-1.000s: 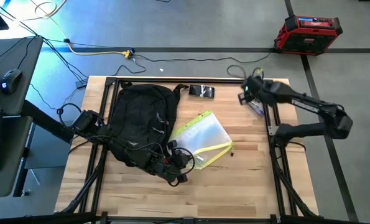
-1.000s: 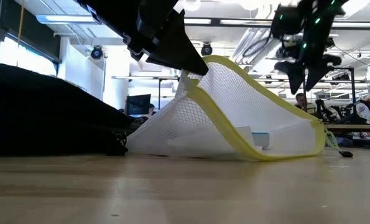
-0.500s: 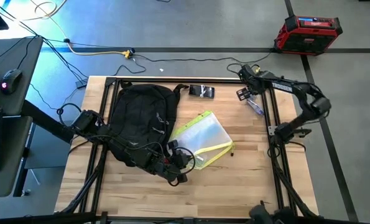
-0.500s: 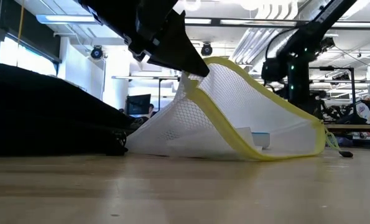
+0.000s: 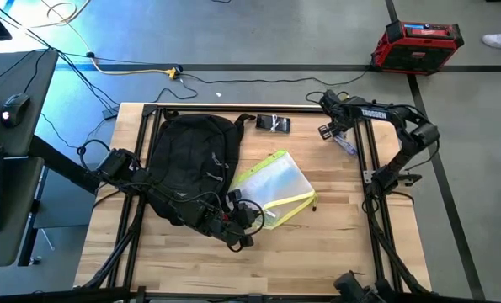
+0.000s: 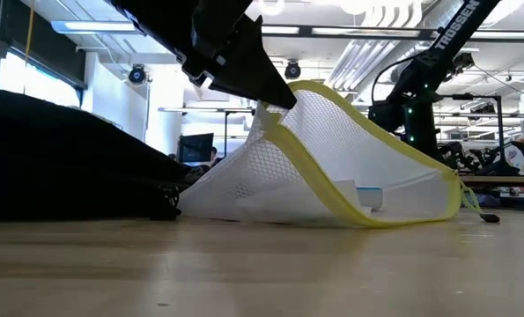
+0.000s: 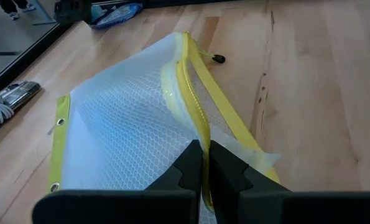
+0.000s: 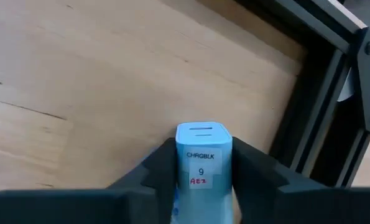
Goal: Unpack backpack
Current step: Put the blue coffee pack into the transparent zip bag
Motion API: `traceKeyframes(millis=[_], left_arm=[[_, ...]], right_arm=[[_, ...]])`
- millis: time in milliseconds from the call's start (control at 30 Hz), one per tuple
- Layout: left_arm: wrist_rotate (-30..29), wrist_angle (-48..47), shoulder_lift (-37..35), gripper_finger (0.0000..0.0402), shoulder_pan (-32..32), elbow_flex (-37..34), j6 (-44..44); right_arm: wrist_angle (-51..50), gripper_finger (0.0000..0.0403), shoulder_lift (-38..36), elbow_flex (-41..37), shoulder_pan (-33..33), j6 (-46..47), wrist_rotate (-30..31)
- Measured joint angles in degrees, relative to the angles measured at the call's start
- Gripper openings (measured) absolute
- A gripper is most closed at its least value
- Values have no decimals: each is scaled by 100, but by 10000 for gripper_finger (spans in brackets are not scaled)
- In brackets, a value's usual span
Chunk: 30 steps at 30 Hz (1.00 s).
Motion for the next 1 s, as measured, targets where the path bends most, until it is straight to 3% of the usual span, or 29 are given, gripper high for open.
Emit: traceKeyframes(millis=[233,467,633,767,900,1000], left_arm=[[0,-21,0,0,-9,0,0],[-2,-48,0,0,-9,0,0],[-2,-53,0,0,-11,0,-42],[-4,-61,0,0,-13,0,-55],[-6,-39,0,0,-15,0,-97],[-31,55,0,0,-15,0,-100]], right_arm=[[-431,88,-204,-17,395,112,-137],[-433,88,-1562,-15,1743,395,-71],[-254,88,-2560,-143,3740,1159,-60],[669,88,-3001,-652,5775,2105,1],[2865,88,-2899,-1337,7715,2755,475],[5116,88,-2376,-1774,8830,2456,1052]])
